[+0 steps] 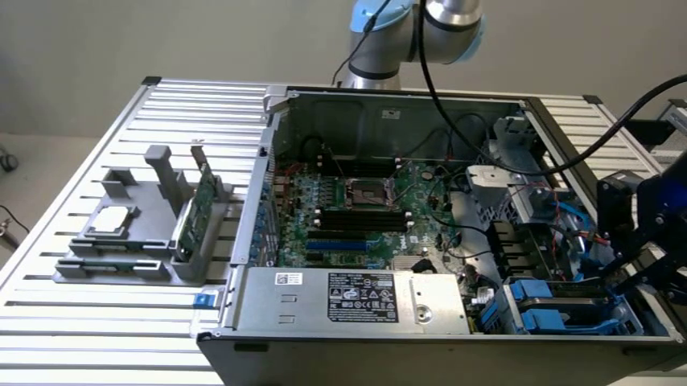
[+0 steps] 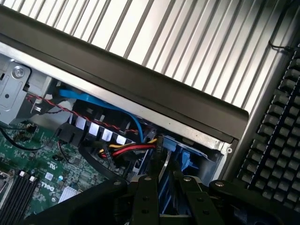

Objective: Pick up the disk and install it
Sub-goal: 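Insert the first disk wire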

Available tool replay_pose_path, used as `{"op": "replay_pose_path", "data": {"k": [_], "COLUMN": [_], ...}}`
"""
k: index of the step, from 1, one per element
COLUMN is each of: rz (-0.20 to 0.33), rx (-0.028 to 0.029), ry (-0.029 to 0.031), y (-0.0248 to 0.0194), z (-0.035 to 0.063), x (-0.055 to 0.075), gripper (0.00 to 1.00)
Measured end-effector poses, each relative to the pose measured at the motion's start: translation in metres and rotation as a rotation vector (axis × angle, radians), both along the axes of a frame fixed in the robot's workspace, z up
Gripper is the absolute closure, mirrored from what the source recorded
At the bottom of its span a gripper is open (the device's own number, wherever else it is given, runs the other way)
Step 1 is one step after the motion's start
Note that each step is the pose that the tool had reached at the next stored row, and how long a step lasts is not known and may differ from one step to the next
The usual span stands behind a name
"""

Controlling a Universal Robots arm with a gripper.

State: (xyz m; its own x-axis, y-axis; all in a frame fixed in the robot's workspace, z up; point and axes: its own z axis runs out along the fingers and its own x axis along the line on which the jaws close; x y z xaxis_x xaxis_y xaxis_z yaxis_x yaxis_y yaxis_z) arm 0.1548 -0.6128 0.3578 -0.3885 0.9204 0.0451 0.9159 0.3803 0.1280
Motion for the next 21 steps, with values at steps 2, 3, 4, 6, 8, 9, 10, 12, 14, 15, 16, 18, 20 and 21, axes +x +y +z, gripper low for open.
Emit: {"op": "replay_pose_path", "data": {"k": [2, 3, 4, 6, 8, 9, 10, 12, 14, 15, 16, 18, 20, 21], "rz": [-0.004, -0.005, -0.006, -0.008, -0.011, -0.012, -0.014, -0.017, -0.021, -0.022, -0.023, -0.026, -0.028, -0.029], "rx": [0.0025, 0.0039, 0.0055, 0.0096, 0.0155, 0.0192, 0.0237, 0.0346, 0.0462, 0.0509, 0.0553, 0.0635, 0.0731, 0.0781], "ry": [0.0057, 0.008, 0.0098, 0.0115, 0.0125, 0.0128, 0.0128, 0.0129, 0.0129, 0.0129, 0.0129, 0.0129, 0.013, 0.013], "y": [-0.0007, -0.0008, -0.0009, -0.0012, -0.0015, -0.0017, -0.0019, -0.0023, -0.0029, -0.0033, -0.0037, -0.0045, -0.0051, -0.0053], "z": [-0.0008, -0.0013, -0.0019, -0.0029, -0.0042, -0.0049, -0.0057, -0.0075, -0.0098, -0.011, -0.0121, -0.0142, -0.0159, -0.0165], "x": [0.0, 0.0, 0.0, 0.0, 0.0, 0.0, 0.0, 0.001, 0.001, 0.001, 0.001, 0.002, 0.002, 0.002], "gripper": [0.76, 0.76, 0.76, 0.74, 0.68, 0.68, 0.68, 0.68, 0.68, 0.68, 0.68, 0.68, 0.68, 0.68]}}
